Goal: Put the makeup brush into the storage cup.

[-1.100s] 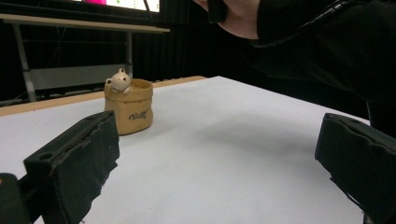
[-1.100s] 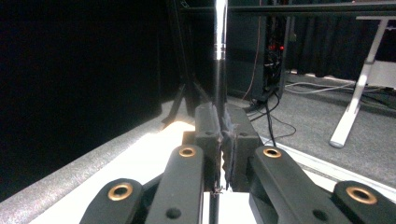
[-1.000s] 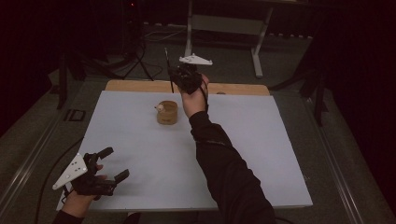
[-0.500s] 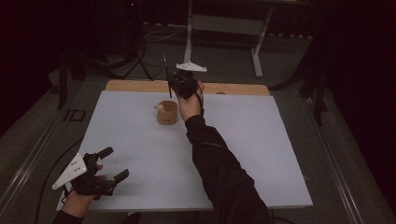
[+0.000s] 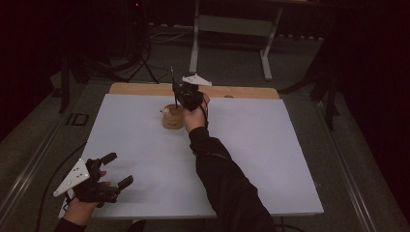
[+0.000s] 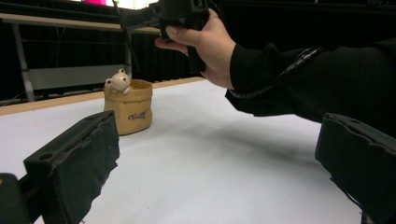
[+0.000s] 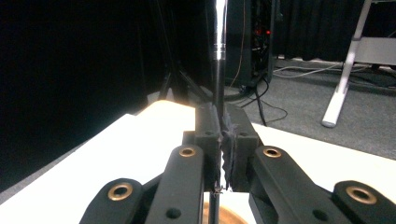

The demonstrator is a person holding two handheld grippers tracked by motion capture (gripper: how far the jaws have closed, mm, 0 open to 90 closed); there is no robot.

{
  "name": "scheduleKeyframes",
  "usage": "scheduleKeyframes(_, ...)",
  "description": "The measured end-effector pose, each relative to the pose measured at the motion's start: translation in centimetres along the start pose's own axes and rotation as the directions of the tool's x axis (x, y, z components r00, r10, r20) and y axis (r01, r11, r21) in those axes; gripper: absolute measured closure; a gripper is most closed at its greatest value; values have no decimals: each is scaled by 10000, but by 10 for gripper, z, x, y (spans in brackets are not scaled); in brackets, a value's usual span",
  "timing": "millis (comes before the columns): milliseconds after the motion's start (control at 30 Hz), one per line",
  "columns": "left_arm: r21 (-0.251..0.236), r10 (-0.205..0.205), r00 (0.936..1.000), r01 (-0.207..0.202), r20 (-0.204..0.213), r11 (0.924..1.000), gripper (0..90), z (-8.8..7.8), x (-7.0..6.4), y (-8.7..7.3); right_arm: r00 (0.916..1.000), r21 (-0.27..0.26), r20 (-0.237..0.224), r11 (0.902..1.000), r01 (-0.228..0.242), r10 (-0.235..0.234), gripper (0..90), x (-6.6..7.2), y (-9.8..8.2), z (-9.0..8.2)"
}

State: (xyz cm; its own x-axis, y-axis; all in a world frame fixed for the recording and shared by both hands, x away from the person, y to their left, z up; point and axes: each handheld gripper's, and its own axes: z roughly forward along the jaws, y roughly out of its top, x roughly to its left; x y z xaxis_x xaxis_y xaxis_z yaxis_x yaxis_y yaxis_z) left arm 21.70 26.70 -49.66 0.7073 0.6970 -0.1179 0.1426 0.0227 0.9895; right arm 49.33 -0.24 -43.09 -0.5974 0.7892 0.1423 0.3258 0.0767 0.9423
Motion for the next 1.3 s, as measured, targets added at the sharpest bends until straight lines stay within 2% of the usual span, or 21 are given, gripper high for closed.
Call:
scheduleKeyframes(133, -8, -11, 10000, 11, 8, 10000, 3, -1, 1, 0, 10000, 40, 57, 10000, 51, -52, 859, 1, -8, 4)
scheduleKeyframes(333, -31, -22, 10000, 22, 23, 10000, 2, -1, 0, 0, 9998, 348, 74, 9992, 174, -176, 858, 2, -20, 10)
scheduleKeyframes(533, -39, -35, 10000, 35, 30, 10000, 3, -1, 1, 0, 9999, 761, 152, 9971, 67, -79, 858, -2, -30, 15)
scheduleKeyframes(667, -15, -47, 10000, 47, 44, 10000, 3, -1, 1, 0, 10000, 1245, 68, 9922, 61, -70, 857, -3, -38, 19)
scheduleKeyframes(800, -6, -74, 10000, 74, 60, 10000, 3, -1, 1, 0, 9995, 1638, 304, 9865, -83, 33, 857, -5, -44, 21)
scheduleKeyframes(867, 29, -105, 9999, 105, 77, 9999, 3, -1, 1, -1, 9991, 1894, 104, 9810, -419, 406, 840, -7, -43, 23)
scheduleKeyframes(900, 59, -112, 9999, 111, 72, 9999, 3, -1, 1, -1, 9976, 2007, 589, 9785, -469, 358, 752, -5, -42, 22)
scheduleKeyframes(933, 62, -114, 9999, 114, 79, 9999, 3, -1, 1, -1, 9958, 1942, 715, 9785, -697, 568, 686, -4, -40, 19)
scheduleKeyframes(967, 64, -109, 9999, 109, 90, 9999, 3, -1, 1, -1, 9943, 2057, 683, 9741, -938, 813, 526, -3, -38, 19)
scheduleKeyframes(1000, 71, -77, 9999, 76, 79, 9999, 3, 0, 1, -1, 9936, 2120, 916, 9736, -849, 667, 418, -2, -35, 18)
scheduleKeyframes(1033, 70, -76, 10000, 75, 60, 9999, 2, 0, 1, -1, 9970, 2133, 663, 9755, -529, 396, 321, -2, -33, 15)
scheduleKeyframes(1067, 63, -88, 9999, 88, 67, 9999, 3, -1, 1, -1, 9995, 2126, 95, 9766, -330, 318, 278, -4, -30, 13)
scheduleKeyframes(1100, 63, -78, 10000, 78, 53, 9999, 2, -1, 1, -1, 9991, 2212, -253, 9748, -282, 347, 271, -6, -28, 11)
scheduleKeyframes(1133, 60, -70, 10000, 70, 43, 10000, 3, -1, 1, -1, 9983, 2266, -460, 9737, -240, 354, 226, -9, -24, 8)
scheduleKeyframes(1167, 56, -68, 10000, 68, 37, 10000, 3, -1, 1, -1, 9987, 2158, -466, 9764, -109, 215, 167, -9, -23, 5)
scheduleKeyframes(1200, 60, -77, 10000, 77, 41, 10000, 3, -1, 1, -1, 9965, 2265, -831, 9740, 99, 92, 144, -10, -20, 4)
scheduleKeyframes(1233, 66, -73, 10000, 72, 34, 10000, 2, 0, 1, -1, 9971, 2454, -743, 9687, 363, -185, 132, -9, -19, 3)
scheduleKeyframes(1267, 79, -73, 10000, 73, 26, 9999, 2, 0, 1, -1, 9963, 2431, -708, 9679, 642, -483, 123, -7, -18, 1)
scheduleKeyframes(1300, 83, -88, 10000, 88, 30, 9999, 2, 0, 1, -1, 9946, 2621, -870, 9619, 771, -560, 105, -6, -16, 1)
